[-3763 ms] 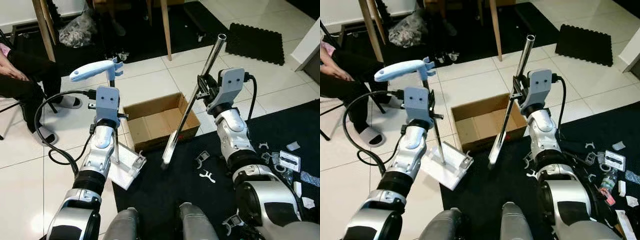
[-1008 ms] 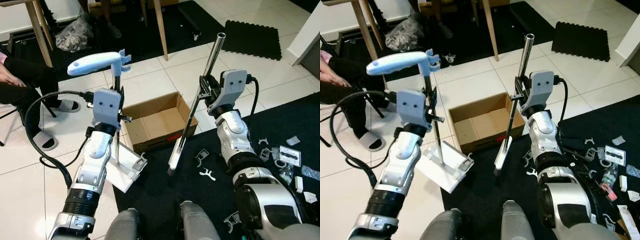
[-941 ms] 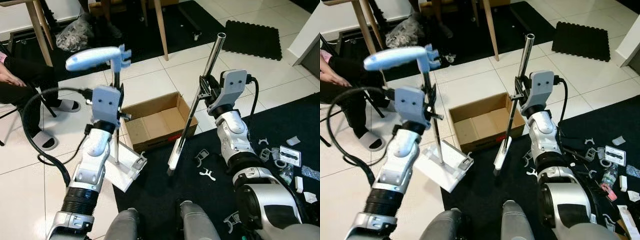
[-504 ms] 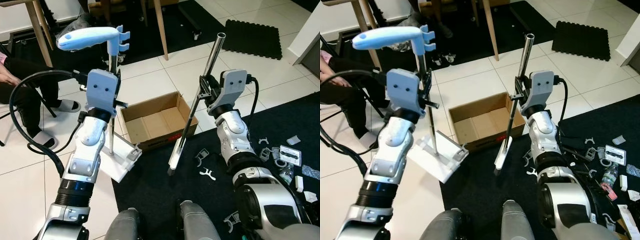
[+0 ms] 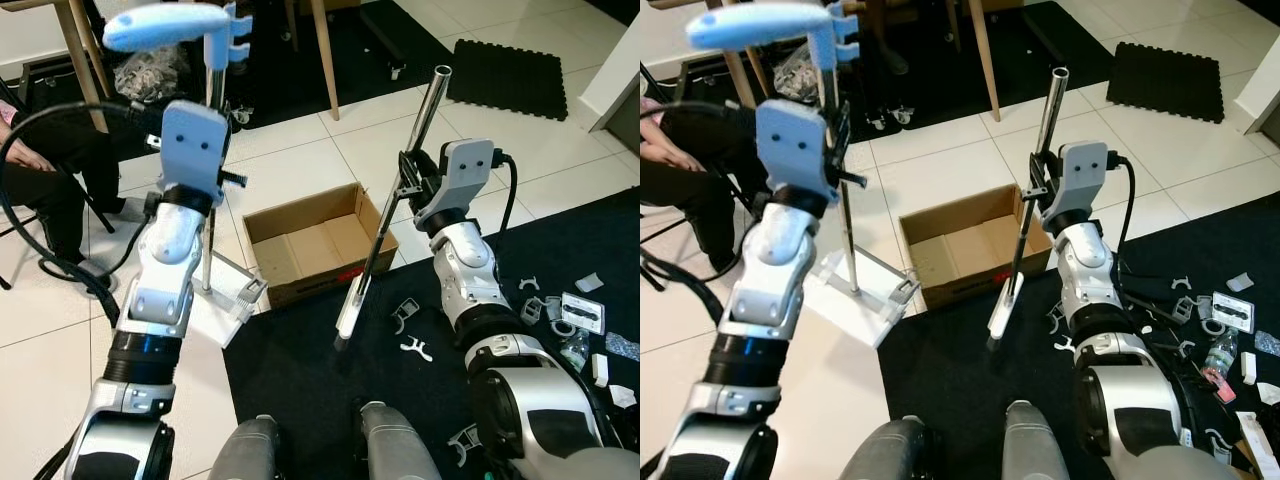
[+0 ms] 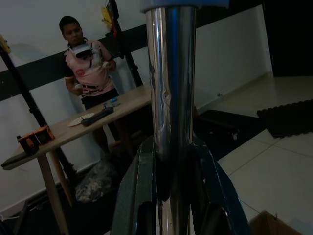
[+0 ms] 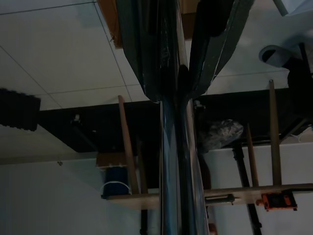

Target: Sweep floor

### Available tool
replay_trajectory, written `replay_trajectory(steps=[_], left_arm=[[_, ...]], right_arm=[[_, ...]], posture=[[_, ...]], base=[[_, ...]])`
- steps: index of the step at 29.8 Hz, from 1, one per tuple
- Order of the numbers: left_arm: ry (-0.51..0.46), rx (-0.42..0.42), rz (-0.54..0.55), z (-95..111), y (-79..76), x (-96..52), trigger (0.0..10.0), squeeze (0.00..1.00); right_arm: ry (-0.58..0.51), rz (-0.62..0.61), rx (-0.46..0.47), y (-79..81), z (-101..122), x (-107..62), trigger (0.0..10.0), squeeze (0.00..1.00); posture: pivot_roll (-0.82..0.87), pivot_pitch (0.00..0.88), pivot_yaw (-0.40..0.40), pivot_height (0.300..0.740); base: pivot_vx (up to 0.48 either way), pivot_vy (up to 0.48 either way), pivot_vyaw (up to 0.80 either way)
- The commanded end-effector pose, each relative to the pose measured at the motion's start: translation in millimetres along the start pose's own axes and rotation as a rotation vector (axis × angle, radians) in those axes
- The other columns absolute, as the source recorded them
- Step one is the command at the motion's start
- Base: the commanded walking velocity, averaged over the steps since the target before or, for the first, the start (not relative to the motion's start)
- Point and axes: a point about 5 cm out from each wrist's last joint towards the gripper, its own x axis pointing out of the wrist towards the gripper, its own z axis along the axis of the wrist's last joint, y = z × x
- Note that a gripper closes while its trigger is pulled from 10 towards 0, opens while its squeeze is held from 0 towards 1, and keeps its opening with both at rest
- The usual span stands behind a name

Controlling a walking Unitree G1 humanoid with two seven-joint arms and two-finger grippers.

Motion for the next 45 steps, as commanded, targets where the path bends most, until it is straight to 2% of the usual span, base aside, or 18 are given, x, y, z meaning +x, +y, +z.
replay_trajectory(steps=[1, 39, 45], left_arm=[[-0.042, 0.057, 0.013, 9.5, 8.2, 6.2, 10.0, 0.00], [-0.086, 0.033, 0.081, 3.7, 8.4, 55.6, 10.0, 0.00], [-0.104, 0.012, 0.079, 6.2, 6.5, 58.6, 10.0, 0.00]], right_arm=[[-0.027, 0.003, -0.004, 1.5, 5.0, 2.5, 10.0, 0.00], [-0.017, -0.005, -0.008, -0.2, 3.6, 1.7, 10.0, 0.00], [-0.017, -0.007, -0.009, -1.0, 3.5, 1.1, 10.0, 0.00]], posture=[[0.01, 0.077, 0.051, 0.740], [0.00, 0.087, 0.044, 0.740], [0.00, 0.091, 0.044, 0.740]], base=[[0.000, 0.000, 0.00], [0.000, 0.000, 0.00], [0.000, 0.000, 0.00]])
